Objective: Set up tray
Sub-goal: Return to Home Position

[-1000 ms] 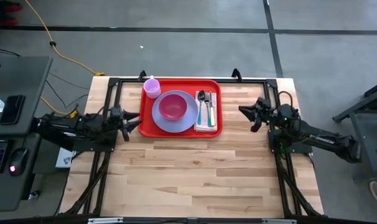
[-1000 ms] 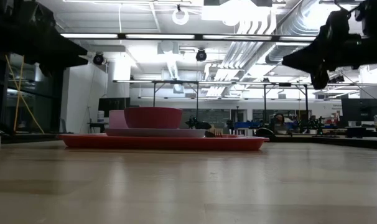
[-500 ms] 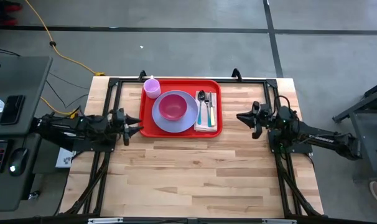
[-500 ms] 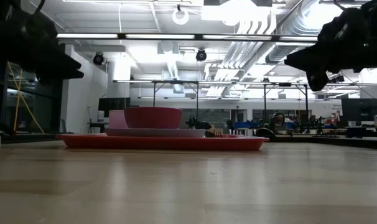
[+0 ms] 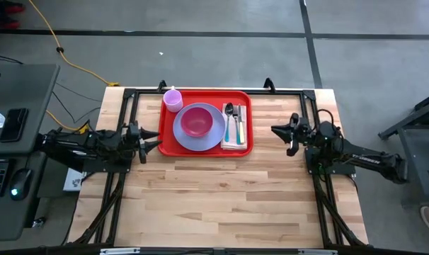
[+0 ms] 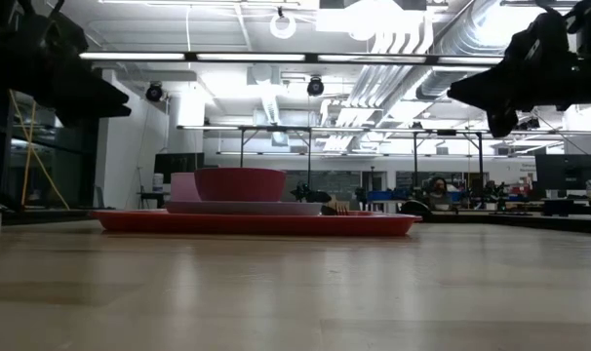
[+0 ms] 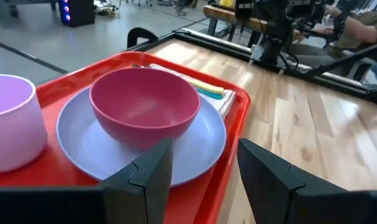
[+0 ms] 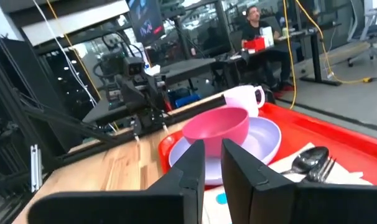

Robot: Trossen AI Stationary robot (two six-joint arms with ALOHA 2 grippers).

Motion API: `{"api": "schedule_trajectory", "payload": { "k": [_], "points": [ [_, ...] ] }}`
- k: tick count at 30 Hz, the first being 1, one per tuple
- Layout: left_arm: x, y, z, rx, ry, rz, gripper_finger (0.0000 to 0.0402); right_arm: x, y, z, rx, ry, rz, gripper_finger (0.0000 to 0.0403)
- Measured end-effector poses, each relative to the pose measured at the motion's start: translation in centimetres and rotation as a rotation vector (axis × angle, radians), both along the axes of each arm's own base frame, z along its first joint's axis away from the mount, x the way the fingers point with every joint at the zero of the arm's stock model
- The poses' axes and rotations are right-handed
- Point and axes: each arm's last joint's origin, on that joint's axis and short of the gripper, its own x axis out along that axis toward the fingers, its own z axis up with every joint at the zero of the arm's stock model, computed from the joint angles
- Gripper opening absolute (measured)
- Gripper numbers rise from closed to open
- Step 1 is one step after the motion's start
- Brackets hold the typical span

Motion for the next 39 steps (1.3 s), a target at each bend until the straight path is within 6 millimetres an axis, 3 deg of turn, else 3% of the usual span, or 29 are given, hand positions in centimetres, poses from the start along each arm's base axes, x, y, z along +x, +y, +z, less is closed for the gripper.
{"api": "schedule_trajectory", "payload": {
  "k": [11, 39],
  "points": [
    [0.07, -0.06, 0.19, -0.013, -0.022, -0.017, 0.0211, -0.01, 0.04, 0.05, 0.236, -0.063, 0.026, 0.0036],
    [0.08, -0.1, 0.19, -0.018, -0.022, -0.033, 0.0211, -0.01, 0.03, 0.05, 0.236, -0.063, 0.025, 0.0036]
  ]
}}
